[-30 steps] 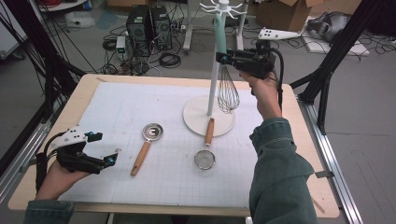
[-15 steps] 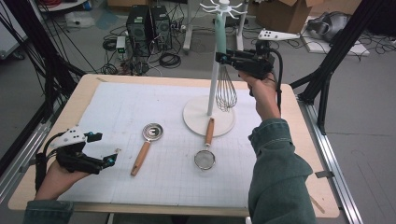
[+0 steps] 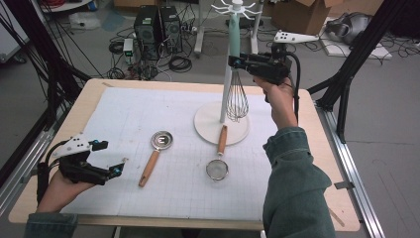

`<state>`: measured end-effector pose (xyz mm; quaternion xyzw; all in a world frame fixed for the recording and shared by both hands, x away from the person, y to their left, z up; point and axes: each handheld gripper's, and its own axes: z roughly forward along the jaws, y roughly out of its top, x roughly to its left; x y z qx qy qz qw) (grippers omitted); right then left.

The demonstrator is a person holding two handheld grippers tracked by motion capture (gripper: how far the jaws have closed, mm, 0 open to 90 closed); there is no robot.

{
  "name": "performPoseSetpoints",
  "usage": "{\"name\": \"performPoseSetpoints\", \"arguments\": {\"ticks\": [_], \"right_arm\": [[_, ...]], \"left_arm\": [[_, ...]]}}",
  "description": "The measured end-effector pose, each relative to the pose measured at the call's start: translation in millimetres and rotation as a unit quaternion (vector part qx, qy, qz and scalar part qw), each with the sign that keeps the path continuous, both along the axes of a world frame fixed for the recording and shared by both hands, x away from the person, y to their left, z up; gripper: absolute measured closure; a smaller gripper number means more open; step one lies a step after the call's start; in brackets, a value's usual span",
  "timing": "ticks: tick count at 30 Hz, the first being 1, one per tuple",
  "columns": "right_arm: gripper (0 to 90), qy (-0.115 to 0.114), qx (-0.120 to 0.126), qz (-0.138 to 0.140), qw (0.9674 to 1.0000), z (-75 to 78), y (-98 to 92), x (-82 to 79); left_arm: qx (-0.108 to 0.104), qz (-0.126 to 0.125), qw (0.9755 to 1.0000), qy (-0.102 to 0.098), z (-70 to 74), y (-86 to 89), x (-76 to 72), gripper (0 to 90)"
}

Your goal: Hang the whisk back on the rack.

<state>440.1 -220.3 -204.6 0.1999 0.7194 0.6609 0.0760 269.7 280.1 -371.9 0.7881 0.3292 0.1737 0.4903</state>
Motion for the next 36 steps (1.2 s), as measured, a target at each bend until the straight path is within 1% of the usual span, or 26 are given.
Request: {"name": "performPoseSetpoints", "arguments": {"ticks": [2,4,7,11,13,18,20,22,24,26,27,31,36], "right_arm": [[69.1,0.006,0.008,0.004,0.9999,-0.8,-0.3,1.0],[68.9,0.009,0.008,0.004,0.9999,-2.0,-0.1,2.5],[68.4,0.018,0.019,0.008,0.9996,-4.3,0.4,5.2],[65.9,0.028,0.021,-0.003,0.9994,-6.3,1.3,6.8],[65.3,0.028,0.019,-0.011,0.9994,-6.1,1.4,6.5],[65.8,0.021,0.009,-0.016,0.9996,-3.7,0.4,4.0],[65.9,0.019,0.009,-0.019,0.9996,-3.3,0.0,3.5],[66.8,0.019,0.013,-0.014,0.9996,-2.9,-0.3,3.2],[68.9,0.012,0.010,-0.006,0.9999,-1.7,0.2,2.0],[69.1,0.015,0.022,0.005,0.9996,-1.6,0.0,2.3],[69.1,0.016,0.022,0.006,0.9996,-1.7,0.0,2.6],[69.2,0.034,0.036,0.020,0.9986,-6.8,0.1,8.0],[69.5,0.034,0.038,0.029,0.9983,-10.7,12.0,11.0]], "left_arm": [[0.000,0.001,1.0000,0.000,-0.4,0.0,0.1,1.7],[0.001,0.000,1.0000,0.000,-0.2,-0.1,0.3,1.8],[0.001,-0.001,1.0000,0.000,0.1,-0.9,-0.1,1.7],[0.000,0.000,1.0000,-0.001,0.2,-0.9,-0.3,1.8],[0.000,0.000,1.0000,-0.001,0.3,-0.3,-0.3,1.7],[0.001,0.000,1.0000,-0.001,0.2,0.1,0.1,1.8],[0.002,-0.001,1.0000,0.000,0.2,-0.3,0.1,1.7],[0.002,-0.003,1.0000,0.001,0.4,-0.7,-0.2,1.7],[0.001,0.000,1.0000,0.000,0.3,-0.7,-0.2,1.8],[0.001,0.000,1.0000,-0.001,0.3,-0.2,-0.1,1.8],[0.002,0.000,1.0000,-0.001,0.4,-0.2,-0.1,1.8],[0.002,-0.002,1.0000,0.000,0.3,-1.3,-0.1,1.8],[0.002,-0.001,1.0000,-0.001,0.3,-1.1,-0.1,1.8]]}}
